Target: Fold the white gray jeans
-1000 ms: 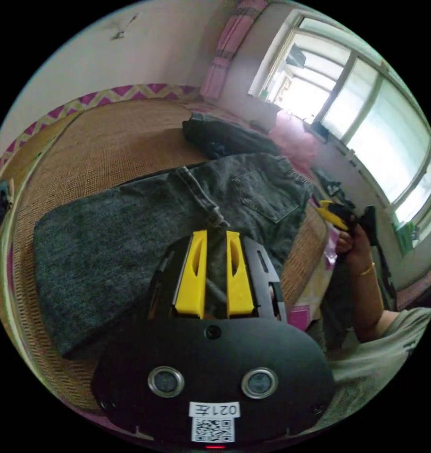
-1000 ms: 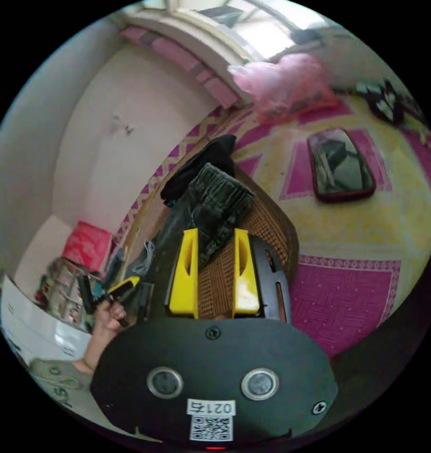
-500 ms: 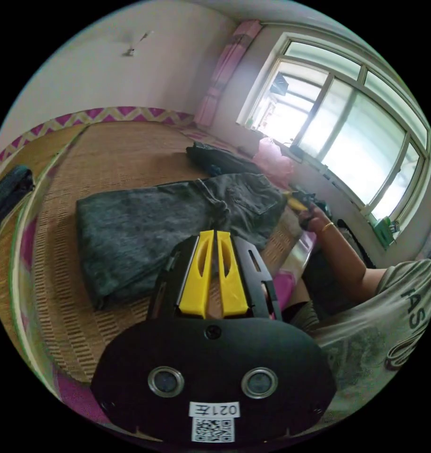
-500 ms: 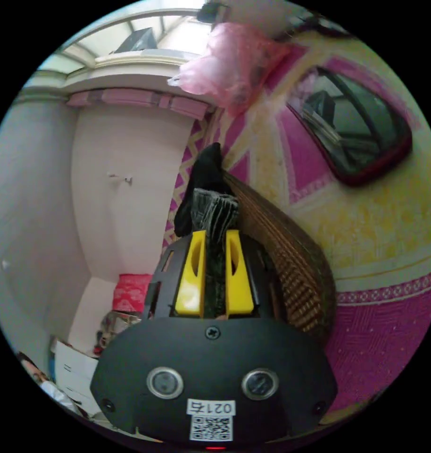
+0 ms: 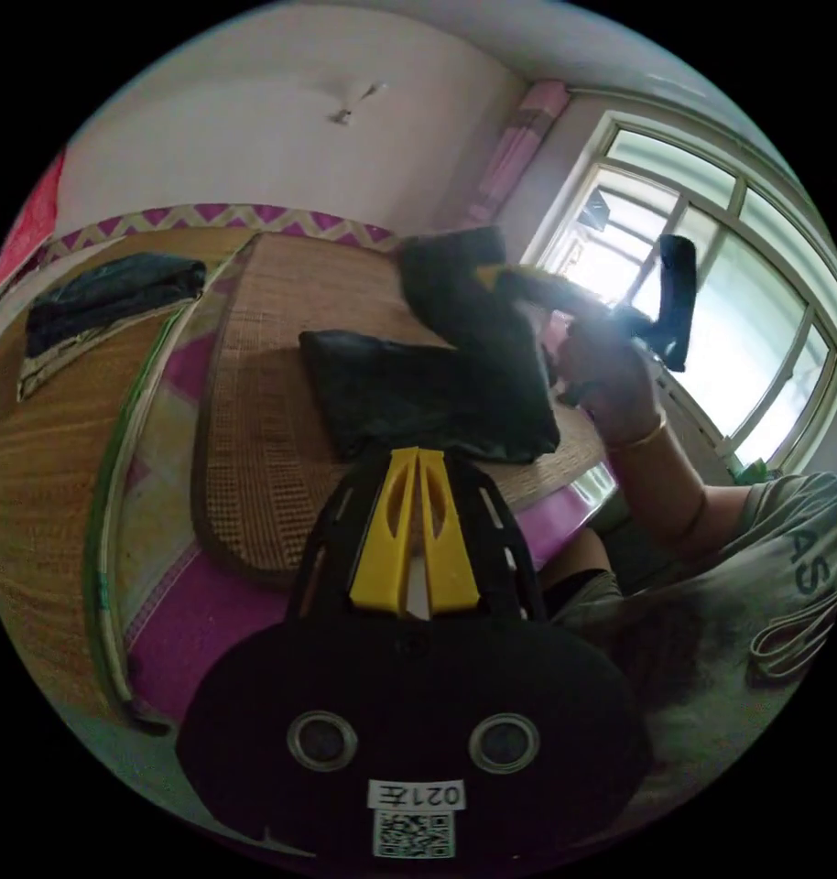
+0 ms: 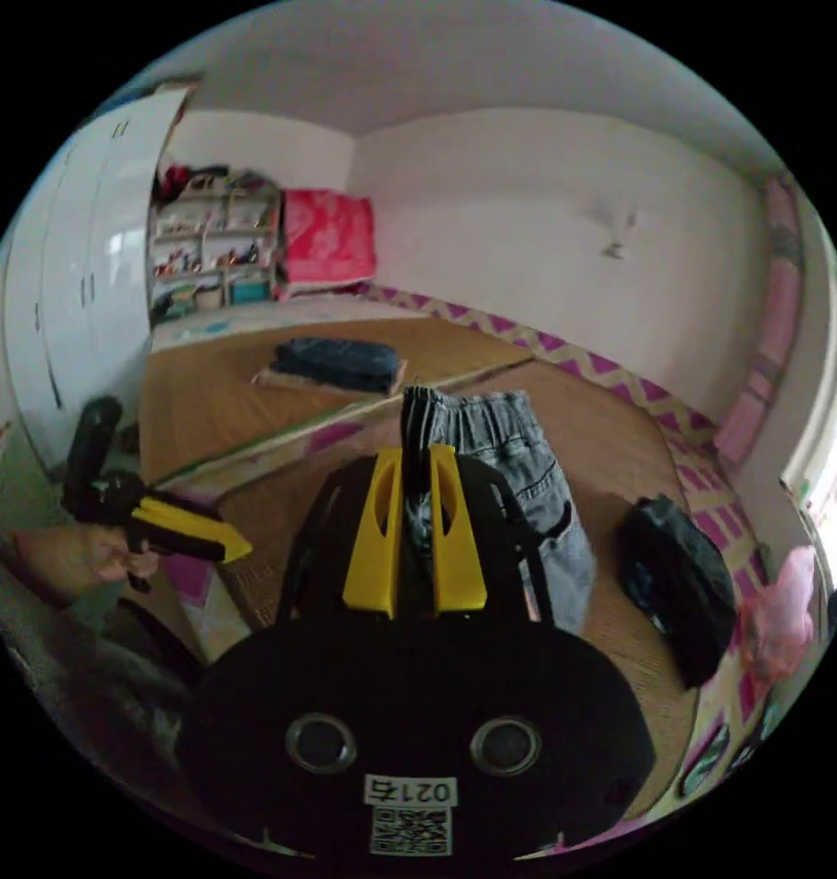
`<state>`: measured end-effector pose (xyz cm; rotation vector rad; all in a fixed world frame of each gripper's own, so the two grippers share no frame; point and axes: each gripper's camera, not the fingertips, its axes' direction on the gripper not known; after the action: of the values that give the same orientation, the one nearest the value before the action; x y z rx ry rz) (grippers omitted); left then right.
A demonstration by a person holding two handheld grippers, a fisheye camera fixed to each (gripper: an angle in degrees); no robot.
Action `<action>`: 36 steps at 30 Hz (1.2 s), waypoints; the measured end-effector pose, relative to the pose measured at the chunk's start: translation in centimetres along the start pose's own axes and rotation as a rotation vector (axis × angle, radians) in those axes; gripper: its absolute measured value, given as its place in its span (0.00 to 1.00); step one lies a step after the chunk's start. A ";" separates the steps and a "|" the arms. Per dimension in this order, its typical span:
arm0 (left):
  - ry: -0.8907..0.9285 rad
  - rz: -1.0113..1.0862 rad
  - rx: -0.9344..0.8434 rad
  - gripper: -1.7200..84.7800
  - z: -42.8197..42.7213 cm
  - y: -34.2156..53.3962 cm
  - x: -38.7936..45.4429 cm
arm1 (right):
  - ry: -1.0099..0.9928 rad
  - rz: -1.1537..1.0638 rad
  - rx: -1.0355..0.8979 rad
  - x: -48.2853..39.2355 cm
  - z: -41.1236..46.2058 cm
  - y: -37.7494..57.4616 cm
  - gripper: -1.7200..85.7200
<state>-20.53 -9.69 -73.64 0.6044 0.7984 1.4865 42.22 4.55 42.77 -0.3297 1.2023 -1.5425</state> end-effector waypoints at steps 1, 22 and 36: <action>-0.001 -0.020 -0.007 0.01 -0.3 0.6 -1.0 | -0.017 -0.048 -0.081 -3.0 5.0 0.0 0.08; 0.002 -0.202 0.078 0.14 -1.6 -1.8 -14.2 | -0.356 0.219 -0.166 4.0 18.2 2.7 0.14; 0.233 -0.370 -0.284 0.16 7.4 -8.5 -24.8 | -0.543 0.917 -0.313 32.3 28.8 16.5 0.16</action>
<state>-7.41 -33.62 -73.39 0.0630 0.8082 1.3068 61.17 -35.75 30.11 -0.3074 0.9399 -0.4272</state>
